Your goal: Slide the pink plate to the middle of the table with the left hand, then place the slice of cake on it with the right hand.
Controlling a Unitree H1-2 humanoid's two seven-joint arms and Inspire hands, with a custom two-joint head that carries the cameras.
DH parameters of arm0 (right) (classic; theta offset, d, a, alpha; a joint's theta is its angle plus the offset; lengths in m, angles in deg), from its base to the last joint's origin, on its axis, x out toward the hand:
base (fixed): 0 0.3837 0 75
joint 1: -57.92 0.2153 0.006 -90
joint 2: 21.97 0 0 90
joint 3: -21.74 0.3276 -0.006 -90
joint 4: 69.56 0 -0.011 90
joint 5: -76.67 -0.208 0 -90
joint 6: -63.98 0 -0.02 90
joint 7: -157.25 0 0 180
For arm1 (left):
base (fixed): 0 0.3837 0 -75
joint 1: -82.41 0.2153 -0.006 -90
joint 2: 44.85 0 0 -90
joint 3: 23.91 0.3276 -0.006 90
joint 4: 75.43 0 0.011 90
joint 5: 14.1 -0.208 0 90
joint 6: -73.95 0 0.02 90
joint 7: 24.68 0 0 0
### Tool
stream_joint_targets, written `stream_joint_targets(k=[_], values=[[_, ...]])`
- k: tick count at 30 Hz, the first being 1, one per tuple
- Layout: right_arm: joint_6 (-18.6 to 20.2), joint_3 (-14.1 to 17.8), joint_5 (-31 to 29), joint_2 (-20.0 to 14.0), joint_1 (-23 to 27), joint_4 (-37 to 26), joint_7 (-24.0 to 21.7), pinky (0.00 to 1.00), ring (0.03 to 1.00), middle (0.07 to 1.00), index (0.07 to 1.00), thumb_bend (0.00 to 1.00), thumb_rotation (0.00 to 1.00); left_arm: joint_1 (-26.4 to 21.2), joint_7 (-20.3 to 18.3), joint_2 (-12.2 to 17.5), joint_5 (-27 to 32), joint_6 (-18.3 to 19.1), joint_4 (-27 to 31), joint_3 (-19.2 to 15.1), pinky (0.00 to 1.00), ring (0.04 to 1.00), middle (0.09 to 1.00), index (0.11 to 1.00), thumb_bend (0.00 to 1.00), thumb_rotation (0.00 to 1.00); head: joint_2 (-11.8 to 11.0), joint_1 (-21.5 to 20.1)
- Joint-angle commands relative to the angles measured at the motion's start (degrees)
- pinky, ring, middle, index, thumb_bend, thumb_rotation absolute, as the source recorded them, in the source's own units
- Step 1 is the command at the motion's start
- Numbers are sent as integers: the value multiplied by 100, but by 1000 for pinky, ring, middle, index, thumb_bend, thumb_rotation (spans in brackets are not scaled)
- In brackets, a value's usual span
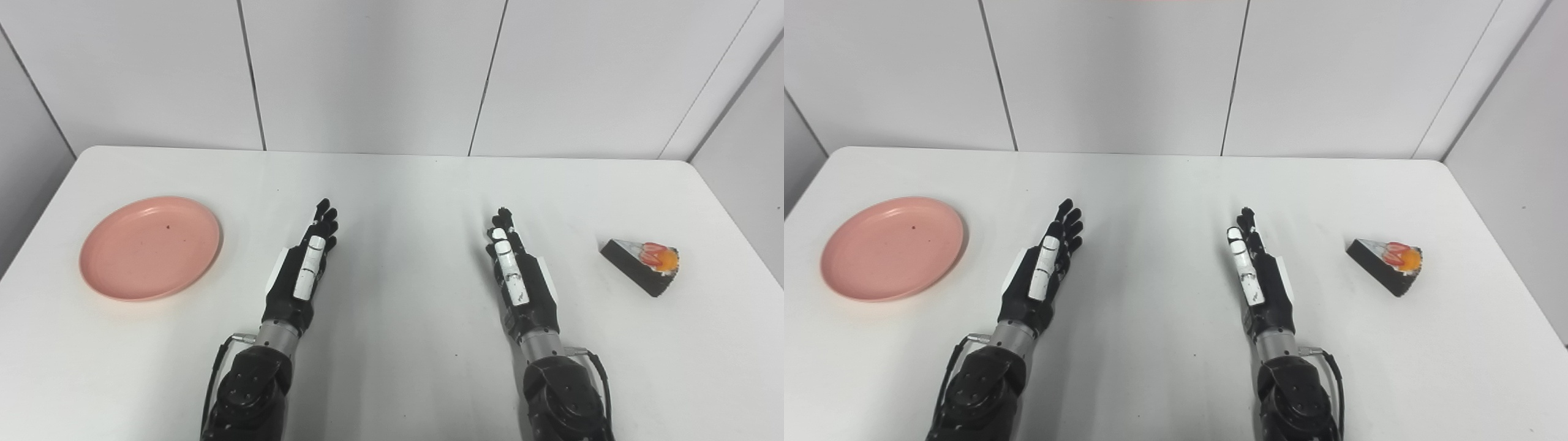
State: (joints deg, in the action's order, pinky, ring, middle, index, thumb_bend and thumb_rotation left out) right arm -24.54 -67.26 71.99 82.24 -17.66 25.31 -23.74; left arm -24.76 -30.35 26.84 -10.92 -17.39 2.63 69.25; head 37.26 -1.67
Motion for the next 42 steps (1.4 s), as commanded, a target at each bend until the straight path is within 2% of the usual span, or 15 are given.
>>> stream_joint_targets(k=[1,3,4,6,8,9,10,11,12,15,18,22,27,33,42], values=[[-109,21,-25,-4,157,-156,-34,1000,1000,999,1000,674,867,93,-2,-11,18,166,-162,6,1000,1000,1000,1000,737,1000,-8,4],[-126,24,-27,-3,157,-142,-33,1000,1000,1000,1000,672,866,87,-8,-4,21,179,-158,13,1000,1000,1000,1000,754,1000,-68,110],[-172,24,-16,-20,156,-108,-42,1000,1000,1000,1000,670,867,69,-2,-19,45,143,-197,-4,1000,1000,1000,1000,757,1000,-160,382],[-241,26,-30,-64,143,-70,-86,1000,1000,1000,1000,652,875,1,35,-61,135,41,-269,-89,1000,1000,1000,1000,743,1000,-237,564],[-314,50,-65,-135,118,-17,-141,1000,1000,1000,1000,631,884,-102,309,-221,244,-299,-411,-326,1000,1000,1000,1000,721,989,-444,1037],[-345,63,-75,-167,103,2,-164,1000,1000,1000,1000,626,887,-178,422,-252,233,-479,-509,-421,1000,997,1000,1000,698,970,-444,1037],[-376,86,-91,-204,90,36,-185,1000,1000,1000,1000,622,892,-266,491,-240,175,-585,-599,-474,1000,992,999,1000,692,981,-587,1361],[-367,102,-108,-229,70,31,-200,1000,999,1000,1000,626,895,-346,487,-178,137,-578,-616,-495,1000,992,1000,1000,707,991,-587,1361],[-380,123,-135,-264,55,51,-226,1000,998,997,1000,628,898,-438,448,-112,151,-557,-643,-515,1000,997,1000,1000,734,997,-715,1641],[-504,158,-177,-331,66,216,-302,1000,1000,1000,1000,617,918,-712,302,87,371,-563,-771,-624,1000,998,1000,1000,775,1000,-859,1906],[-805,268,-230,-368,66,385,-288,1000,996,1000,1000,585,922,-976,419,276,405,-739,-856,-824,969,960,964,966,792,1000,-1065,2226],[-1004,394,-419,-362,89,536,-320,1000,998,1000,1000,515,886,-1172,503,444,468,-914,-908,-1066,910,912,915,914,789,1000,-1192,2418],[-1086,501,-480,-308,117,603,-277,1000,978,985,985,453,821,-1309,695,666,509,-890,-902,-1324,875,871,874,872,817,1000,-1327,2570],[-939,499,-482,-262,106,438,-220,1000,985,994,992,402,831,-1373,1002,988,426,-957,-855,-1624,822,809,808,814,801,1000,-1397,2623],[-813,465,-511,-266,68,237,-209,1000,1000,1000,998,366,830,-1409,1724,1440,208,-906,-794,-2113,829,717,714,716,790,1000,-1451,2769]])
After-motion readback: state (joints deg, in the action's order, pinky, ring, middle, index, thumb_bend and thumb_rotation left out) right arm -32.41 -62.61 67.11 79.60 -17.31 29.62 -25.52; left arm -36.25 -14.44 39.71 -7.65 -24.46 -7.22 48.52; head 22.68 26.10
